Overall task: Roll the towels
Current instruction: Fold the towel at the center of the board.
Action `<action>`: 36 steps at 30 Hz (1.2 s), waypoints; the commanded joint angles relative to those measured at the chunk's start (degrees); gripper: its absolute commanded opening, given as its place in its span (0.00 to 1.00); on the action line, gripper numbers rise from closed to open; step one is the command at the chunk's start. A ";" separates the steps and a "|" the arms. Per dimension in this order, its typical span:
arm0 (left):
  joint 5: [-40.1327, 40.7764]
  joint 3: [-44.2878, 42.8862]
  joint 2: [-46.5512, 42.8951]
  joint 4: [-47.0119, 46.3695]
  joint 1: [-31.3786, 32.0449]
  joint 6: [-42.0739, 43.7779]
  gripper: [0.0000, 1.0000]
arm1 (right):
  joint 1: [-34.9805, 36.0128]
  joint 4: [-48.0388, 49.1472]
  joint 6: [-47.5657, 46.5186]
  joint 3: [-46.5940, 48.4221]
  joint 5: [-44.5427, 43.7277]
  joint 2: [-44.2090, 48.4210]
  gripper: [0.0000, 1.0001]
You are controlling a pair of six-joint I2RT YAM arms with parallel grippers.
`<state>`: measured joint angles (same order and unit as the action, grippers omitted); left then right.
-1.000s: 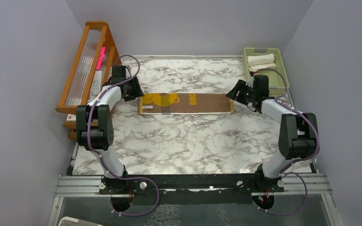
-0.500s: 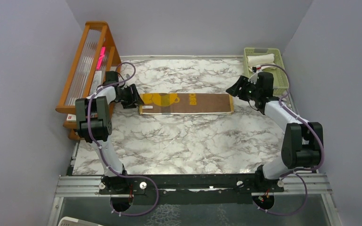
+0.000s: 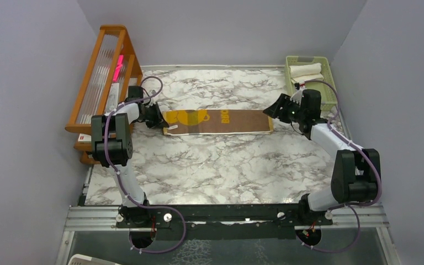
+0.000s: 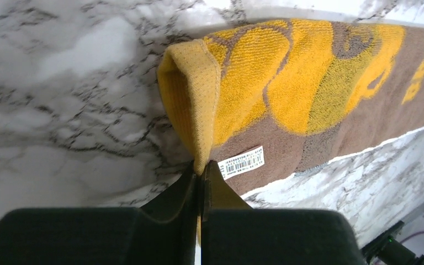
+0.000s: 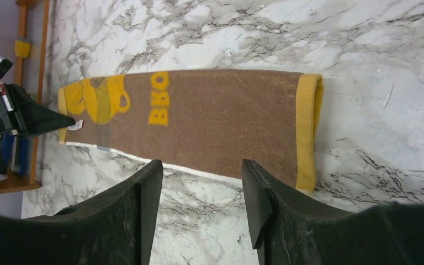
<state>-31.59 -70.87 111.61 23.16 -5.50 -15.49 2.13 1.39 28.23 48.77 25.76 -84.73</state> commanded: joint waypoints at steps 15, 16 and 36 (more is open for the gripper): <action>42.30 -4.09 -19.65 14.89 8.31 -2.50 0.00 | 0.00 1.98 0.27 -1.44 3.95 1.87 0.55; 42.92 -5.09 -18.96 15.73 10.56 -3.02 0.00 | 0.06 1.69 0.23 -1.33 3.93 2.05 0.55; 37.92 -50.30 12.68 33.98 38.39 -8.50 0.00 | 0.15 -2.21 -1.95 -2.29 3.30 7.03 0.55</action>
<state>8.29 -114.72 120.27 51.81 31.73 -22.90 2.15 -0.01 27.27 46.46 28.18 -78.91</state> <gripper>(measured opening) 0.020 0.551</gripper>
